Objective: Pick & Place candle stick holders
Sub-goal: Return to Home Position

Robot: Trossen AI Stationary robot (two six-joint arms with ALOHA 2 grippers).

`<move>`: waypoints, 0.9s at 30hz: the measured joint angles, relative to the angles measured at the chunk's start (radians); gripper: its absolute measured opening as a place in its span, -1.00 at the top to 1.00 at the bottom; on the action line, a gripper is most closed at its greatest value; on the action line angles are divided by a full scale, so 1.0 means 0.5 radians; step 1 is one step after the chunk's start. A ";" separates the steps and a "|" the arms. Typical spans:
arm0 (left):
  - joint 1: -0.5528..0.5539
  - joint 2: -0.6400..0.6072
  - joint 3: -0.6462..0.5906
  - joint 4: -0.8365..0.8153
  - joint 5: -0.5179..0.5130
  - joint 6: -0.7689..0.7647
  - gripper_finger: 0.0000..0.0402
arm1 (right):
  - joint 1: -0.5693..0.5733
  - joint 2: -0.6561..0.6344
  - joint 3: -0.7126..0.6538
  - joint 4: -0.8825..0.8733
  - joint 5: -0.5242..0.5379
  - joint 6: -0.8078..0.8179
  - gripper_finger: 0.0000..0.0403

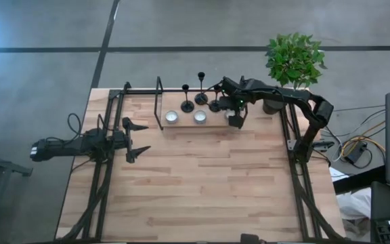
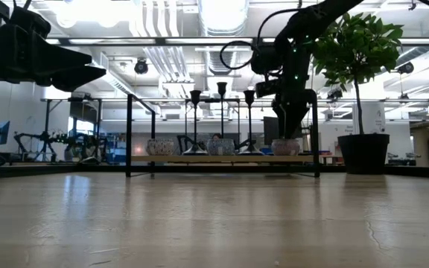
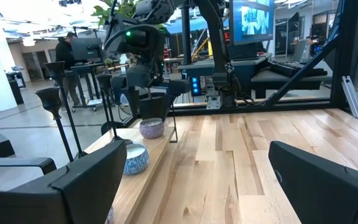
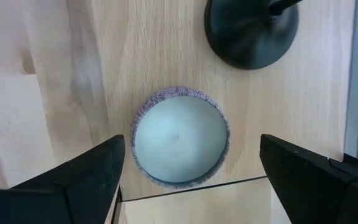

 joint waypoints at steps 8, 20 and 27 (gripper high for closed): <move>0.000 0.001 0.000 0.000 0.000 0.000 -0.99 | 0.000 -0.092 0.002 -0.015 0.000 0.050 -0.81; 0.000 0.001 0.001 0.000 0.000 0.000 -0.99 | 0.071 -0.281 0.002 -0.028 -0.043 0.089 -0.81; 0.000 0.000 0.000 0.001 0.000 0.000 -0.99 | 0.190 -0.465 0.002 0.023 -0.337 0.307 -0.80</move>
